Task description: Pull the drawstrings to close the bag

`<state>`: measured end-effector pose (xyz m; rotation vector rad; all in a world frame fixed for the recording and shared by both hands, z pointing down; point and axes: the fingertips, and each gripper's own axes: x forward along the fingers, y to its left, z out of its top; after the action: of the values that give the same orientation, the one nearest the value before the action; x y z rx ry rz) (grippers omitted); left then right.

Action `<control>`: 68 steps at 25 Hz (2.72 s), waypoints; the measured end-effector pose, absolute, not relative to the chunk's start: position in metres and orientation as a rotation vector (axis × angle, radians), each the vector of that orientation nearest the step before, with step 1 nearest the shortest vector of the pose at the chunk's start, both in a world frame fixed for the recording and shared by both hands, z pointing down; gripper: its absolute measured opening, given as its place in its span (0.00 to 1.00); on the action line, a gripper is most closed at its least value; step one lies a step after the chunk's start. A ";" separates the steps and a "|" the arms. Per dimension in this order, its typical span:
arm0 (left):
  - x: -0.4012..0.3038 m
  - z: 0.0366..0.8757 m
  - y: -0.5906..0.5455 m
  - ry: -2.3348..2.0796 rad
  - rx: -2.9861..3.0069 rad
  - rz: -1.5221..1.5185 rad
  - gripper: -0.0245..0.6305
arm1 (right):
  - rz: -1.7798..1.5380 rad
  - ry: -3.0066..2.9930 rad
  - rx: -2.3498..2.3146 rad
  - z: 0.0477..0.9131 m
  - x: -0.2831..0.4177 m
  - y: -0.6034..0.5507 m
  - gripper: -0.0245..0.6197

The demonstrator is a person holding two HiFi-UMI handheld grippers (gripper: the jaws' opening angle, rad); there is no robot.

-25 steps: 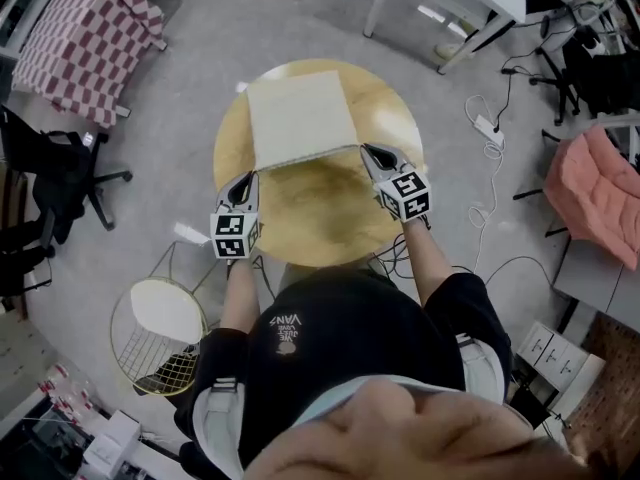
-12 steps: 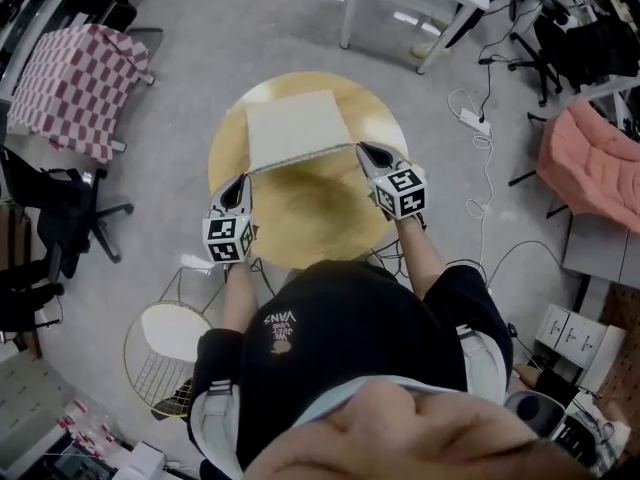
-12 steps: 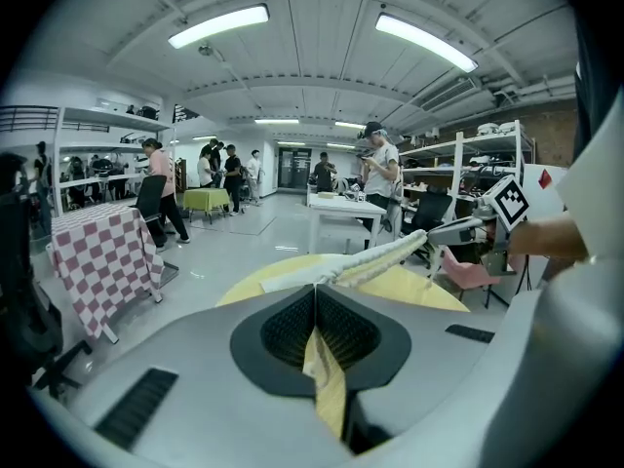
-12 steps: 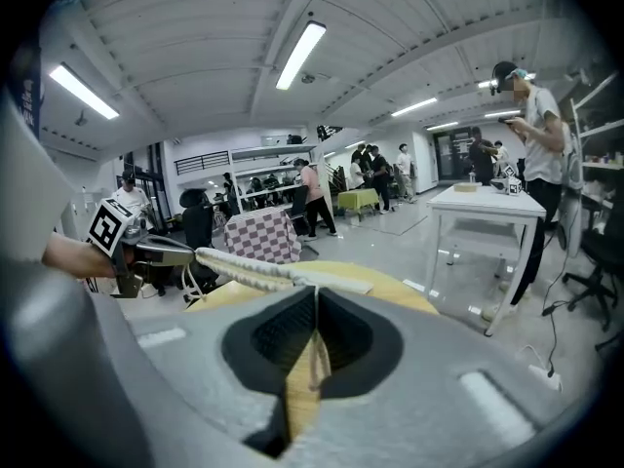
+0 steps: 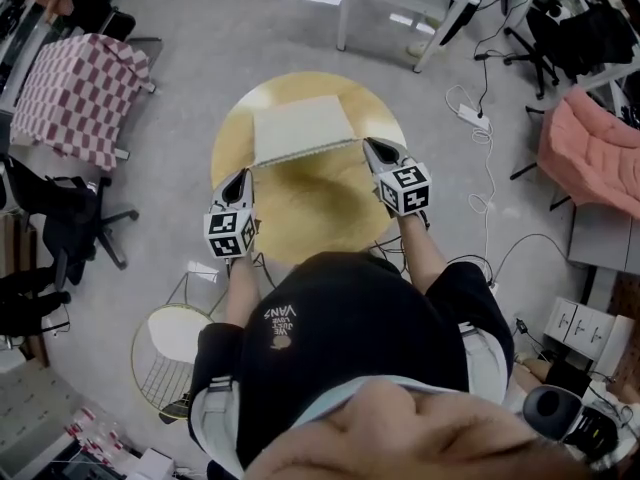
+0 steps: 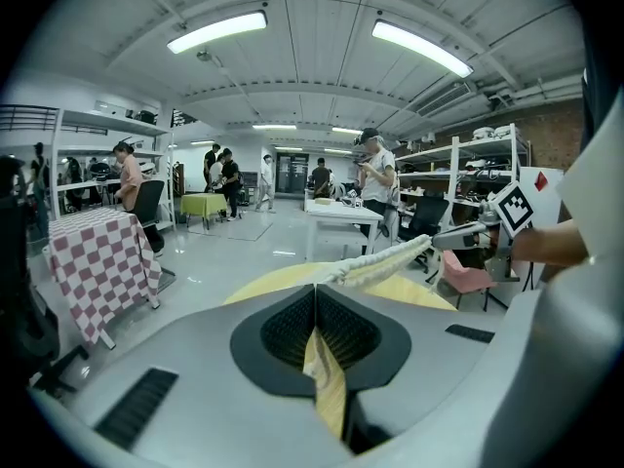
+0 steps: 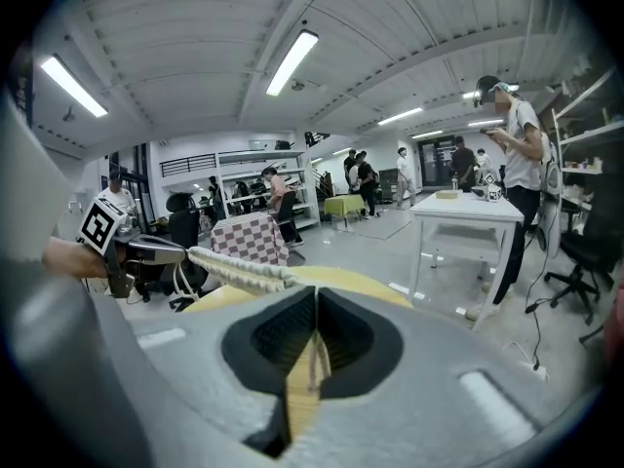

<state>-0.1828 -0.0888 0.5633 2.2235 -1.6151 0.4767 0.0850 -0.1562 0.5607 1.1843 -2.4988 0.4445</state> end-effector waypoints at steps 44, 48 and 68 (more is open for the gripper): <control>-0.213 0.545 -0.096 -1.670 2.209 0.382 0.06 | 0.459 -2.434 1.372 0.544 0.114 -0.155 0.04; -0.216 0.546 -0.098 -1.672 2.199 0.373 0.06 | 0.472 -2.424 1.391 0.546 0.119 -0.158 0.04; -0.226 0.548 -0.092 -1.711 2.133 0.356 0.06 | 0.569 -2.351 1.444 0.568 0.142 -0.153 0.04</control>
<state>-0.2261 -0.0921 0.5479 2.1328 -1.7111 0.3559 0.1424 -0.1533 0.5677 1.4441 -2.3513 0.5690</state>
